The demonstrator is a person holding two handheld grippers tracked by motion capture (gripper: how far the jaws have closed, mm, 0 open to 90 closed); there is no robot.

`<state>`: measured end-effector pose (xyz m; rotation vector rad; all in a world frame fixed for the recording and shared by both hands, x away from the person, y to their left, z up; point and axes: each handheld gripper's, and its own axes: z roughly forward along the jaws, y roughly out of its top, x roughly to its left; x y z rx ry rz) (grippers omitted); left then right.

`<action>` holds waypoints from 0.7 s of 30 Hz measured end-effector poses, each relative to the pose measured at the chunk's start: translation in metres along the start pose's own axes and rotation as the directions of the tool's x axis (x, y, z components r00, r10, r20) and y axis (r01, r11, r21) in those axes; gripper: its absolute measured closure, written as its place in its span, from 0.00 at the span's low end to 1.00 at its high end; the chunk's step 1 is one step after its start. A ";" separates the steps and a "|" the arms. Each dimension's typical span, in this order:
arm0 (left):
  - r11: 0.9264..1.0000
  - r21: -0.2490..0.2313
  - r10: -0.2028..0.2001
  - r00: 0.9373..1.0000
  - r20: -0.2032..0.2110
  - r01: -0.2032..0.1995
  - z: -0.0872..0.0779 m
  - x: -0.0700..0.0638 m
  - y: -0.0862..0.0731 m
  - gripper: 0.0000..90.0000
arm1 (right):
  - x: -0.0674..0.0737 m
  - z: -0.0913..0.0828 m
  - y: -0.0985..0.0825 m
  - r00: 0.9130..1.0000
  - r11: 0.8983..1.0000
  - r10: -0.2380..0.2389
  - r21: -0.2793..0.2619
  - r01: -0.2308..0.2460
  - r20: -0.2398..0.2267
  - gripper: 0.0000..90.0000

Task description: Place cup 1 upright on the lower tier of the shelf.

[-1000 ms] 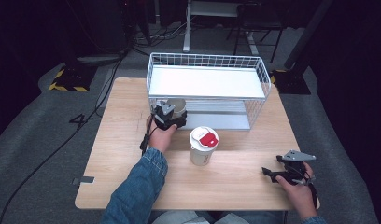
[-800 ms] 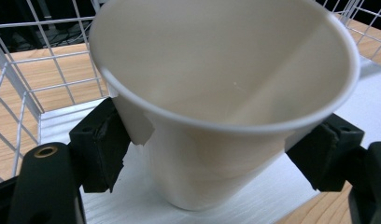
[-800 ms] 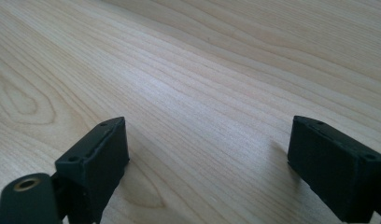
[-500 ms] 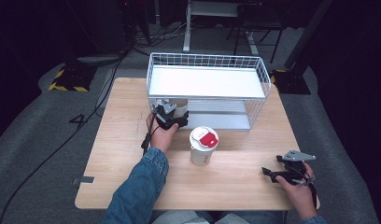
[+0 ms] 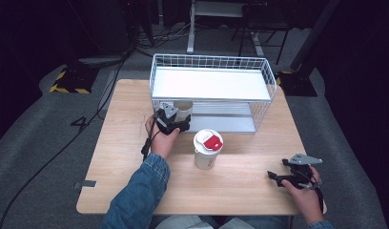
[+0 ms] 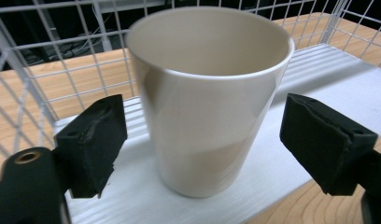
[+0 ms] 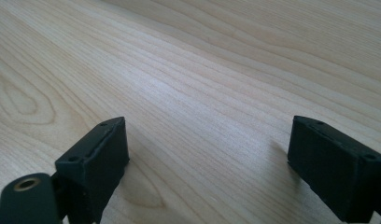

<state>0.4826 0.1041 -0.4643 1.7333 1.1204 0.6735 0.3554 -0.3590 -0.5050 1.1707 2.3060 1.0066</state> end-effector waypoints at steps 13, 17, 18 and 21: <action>1.000 -0.016 0.019 1.000 0.024 -0.019 -0.035 -0.005 0.006 0.18 | 0.000 0.000 0.000 1.000 1.000 0.000 0.000 0.000 0.000 0.14; 0.999 -0.017 0.029 0.999 0.023 -0.029 -0.048 -0.005 0.006 0.19 | 0.000 0.000 0.000 1.000 1.000 0.001 0.000 -0.001 0.000 0.14; 0.999 -0.017 0.027 0.999 0.024 -0.027 -0.050 -0.005 0.006 0.19 | 0.000 0.000 0.000 1.000 1.000 0.000 0.000 0.000 0.000 0.14; 1.000 -0.016 0.021 0.999 0.031 -0.020 -0.060 -0.006 0.006 0.20 | 0.000 0.000 0.000 1.000 1.000 0.000 0.000 0.000 0.000 0.14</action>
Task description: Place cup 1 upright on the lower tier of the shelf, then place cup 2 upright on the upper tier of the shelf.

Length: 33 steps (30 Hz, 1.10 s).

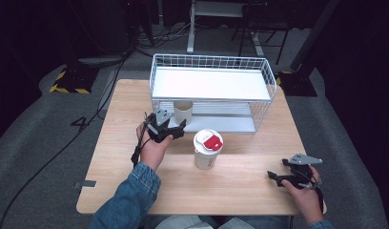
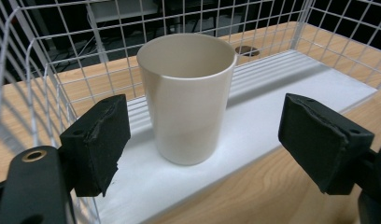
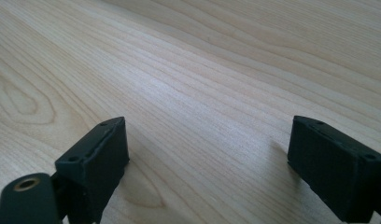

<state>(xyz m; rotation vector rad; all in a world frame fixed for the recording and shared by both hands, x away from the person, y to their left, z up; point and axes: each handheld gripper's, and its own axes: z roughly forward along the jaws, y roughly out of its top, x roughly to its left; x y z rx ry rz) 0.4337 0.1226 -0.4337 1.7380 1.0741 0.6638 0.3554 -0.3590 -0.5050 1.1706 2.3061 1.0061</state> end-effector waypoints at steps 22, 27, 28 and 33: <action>0.998 0.046 0.045 0.998 0.045 -0.047 -0.066 0.008 -0.018 0.22 | 0.000 0.000 0.000 1.000 1.000 0.000 0.001 0.000 -0.001 0.14; 0.998 0.051 0.040 0.998 0.055 -0.043 -0.082 0.010 -0.026 0.22 | 0.000 0.000 0.000 1.000 1.000 0.000 0.001 0.000 -0.001 0.14; 0.998 0.051 0.042 0.997 0.058 -0.045 -0.085 0.010 -0.028 0.22 | 0.000 0.000 0.000 1.000 1.000 0.000 0.001 0.000 -0.001 0.14; 0.993 0.087 0.071 0.996 0.058 -0.076 -0.098 0.012 -0.041 0.22 | 0.000 0.000 0.000 1.000 1.000 0.000 0.001 0.000 0.000 0.14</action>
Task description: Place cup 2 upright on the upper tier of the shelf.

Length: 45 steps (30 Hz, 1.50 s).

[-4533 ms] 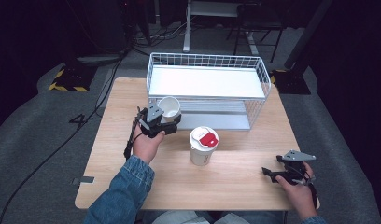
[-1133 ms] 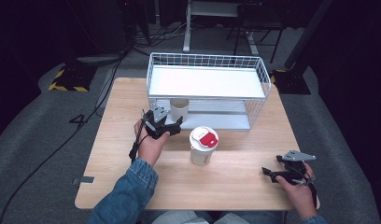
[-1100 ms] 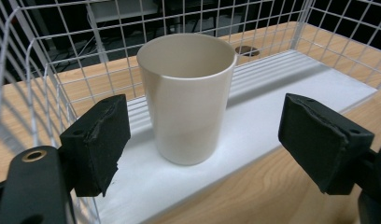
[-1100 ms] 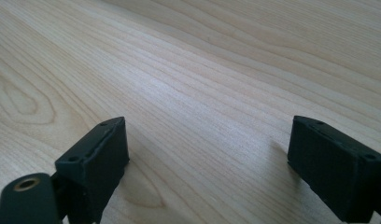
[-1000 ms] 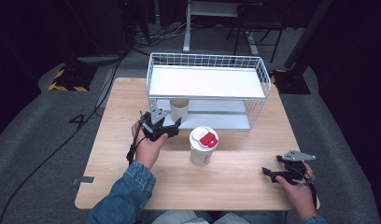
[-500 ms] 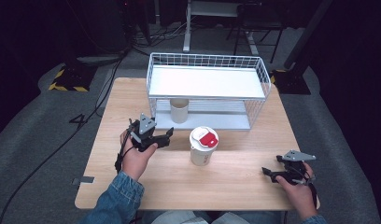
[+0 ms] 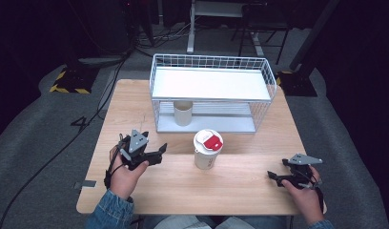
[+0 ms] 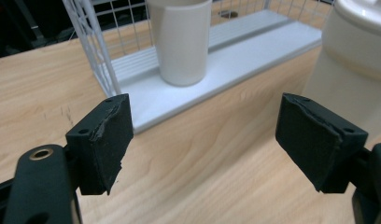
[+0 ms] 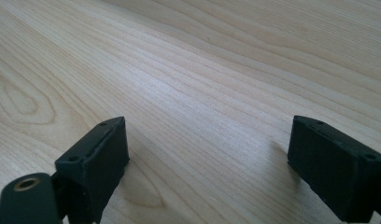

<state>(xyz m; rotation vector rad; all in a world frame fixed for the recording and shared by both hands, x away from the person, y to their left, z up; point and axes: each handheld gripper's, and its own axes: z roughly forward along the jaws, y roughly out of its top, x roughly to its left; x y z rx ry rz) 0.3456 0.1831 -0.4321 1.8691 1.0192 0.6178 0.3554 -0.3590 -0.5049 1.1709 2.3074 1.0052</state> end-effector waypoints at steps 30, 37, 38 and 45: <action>0.953 0.304 -0.010 0.999 0.035 -0.001 -0.016 0.016 -0.087 0.23 | 0.000 0.001 0.001 1.000 1.000 0.002 0.002 -0.002 0.001 0.14; 0.953 0.303 -0.003 0.998 0.055 -0.013 -0.013 0.019 -0.089 0.19 | 0.000 0.001 0.001 1.000 1.000 0.003 0.003 -0.003 0.002 0.14; 0.952 0.304 -0.004 0.998 0.062 -0.015 -0.013 0.020 -0.089 0.19 | 0.000 0.001 0.001 1.000 1.000 0.003 0.003 -0.003 0.002 0.14; 0.951 0.308 -0.005 0.999 0.054 -0.012 -0.010 0.021 -0.088 0.16 | 0.000 0.003 0.003 1.000 1.000 0.017 0.008 -0.017 0.016 0.12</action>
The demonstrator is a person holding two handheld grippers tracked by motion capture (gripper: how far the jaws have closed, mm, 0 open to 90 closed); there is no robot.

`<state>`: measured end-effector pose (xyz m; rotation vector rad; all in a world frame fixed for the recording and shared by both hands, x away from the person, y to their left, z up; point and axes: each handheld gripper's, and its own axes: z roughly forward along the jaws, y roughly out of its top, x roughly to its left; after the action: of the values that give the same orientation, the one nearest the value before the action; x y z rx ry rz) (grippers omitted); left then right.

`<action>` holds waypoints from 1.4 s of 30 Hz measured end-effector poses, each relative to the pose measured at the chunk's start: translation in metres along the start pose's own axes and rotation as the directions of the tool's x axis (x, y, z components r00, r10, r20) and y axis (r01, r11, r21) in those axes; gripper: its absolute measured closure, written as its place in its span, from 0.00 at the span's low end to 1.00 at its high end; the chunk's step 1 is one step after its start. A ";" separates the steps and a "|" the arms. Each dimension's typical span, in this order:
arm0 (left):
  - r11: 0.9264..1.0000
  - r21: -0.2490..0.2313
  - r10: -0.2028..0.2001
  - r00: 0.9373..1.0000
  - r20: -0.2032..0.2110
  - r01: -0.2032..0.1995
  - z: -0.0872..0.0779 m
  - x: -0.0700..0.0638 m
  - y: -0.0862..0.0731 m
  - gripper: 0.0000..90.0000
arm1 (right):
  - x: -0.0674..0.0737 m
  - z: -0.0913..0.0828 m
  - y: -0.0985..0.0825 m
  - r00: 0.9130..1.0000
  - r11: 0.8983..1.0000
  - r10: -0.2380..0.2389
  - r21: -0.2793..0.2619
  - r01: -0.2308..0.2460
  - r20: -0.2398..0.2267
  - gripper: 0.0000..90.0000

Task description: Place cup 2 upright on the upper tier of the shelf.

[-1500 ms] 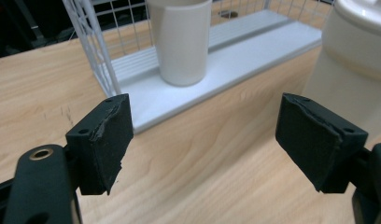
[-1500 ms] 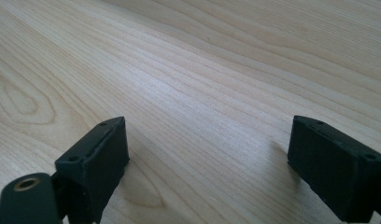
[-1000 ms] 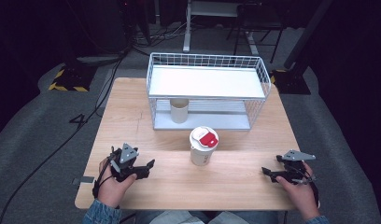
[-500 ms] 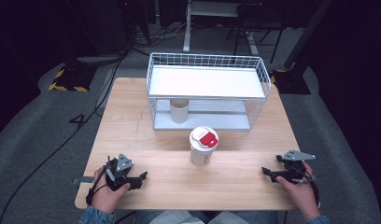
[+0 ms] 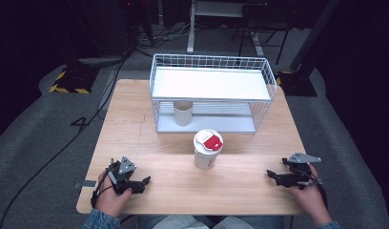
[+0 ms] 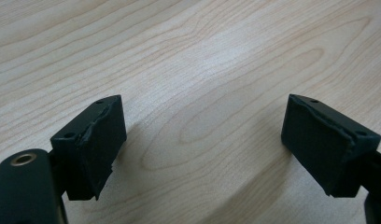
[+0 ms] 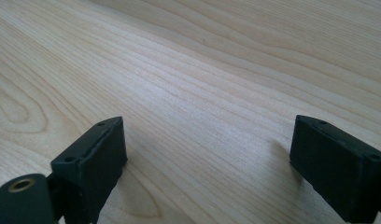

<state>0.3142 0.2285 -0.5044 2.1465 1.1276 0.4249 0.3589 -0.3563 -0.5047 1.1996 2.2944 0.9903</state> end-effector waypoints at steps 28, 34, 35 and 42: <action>1.000 -0.002 -0.018 1.000 -0.014 0.018 0.004 0.000 0.004 0.16 | 0.009 -0.018 0.022 0.999 0.990 0.039 -0.133 -0.043 -0.030 0.02; 1.000 -0.002 -0.017 1.000 -0.014 0.017 0.004 0.000 0.004 0.16 | 0.020 -0.018 0.034 0.999 0.988 0.002 -0.153 -0.009 -0.046 0.00; 1.000 -0.002 -0.017 1.000 -0.014 0.017 0.004 0.000 0.004 0.16 | 0.025 -0.019 0.039 0.998 0.987 -0.011 -0.162 0.001 -0.062 0.00; 1.000 -0.001 -0.017 1.000 -0.014 0.017 0.004 0.000 0.004 0.16 | 0.042 -0.017 0.054 0.993 0.982 -0.044 -0.190 0.024 -0.106 0.00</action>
<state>0.3185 0.2260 -0.5045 2.1342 1.1528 0.4334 0.3553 -0.3079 -0.4531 1.0495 2.2352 1.2572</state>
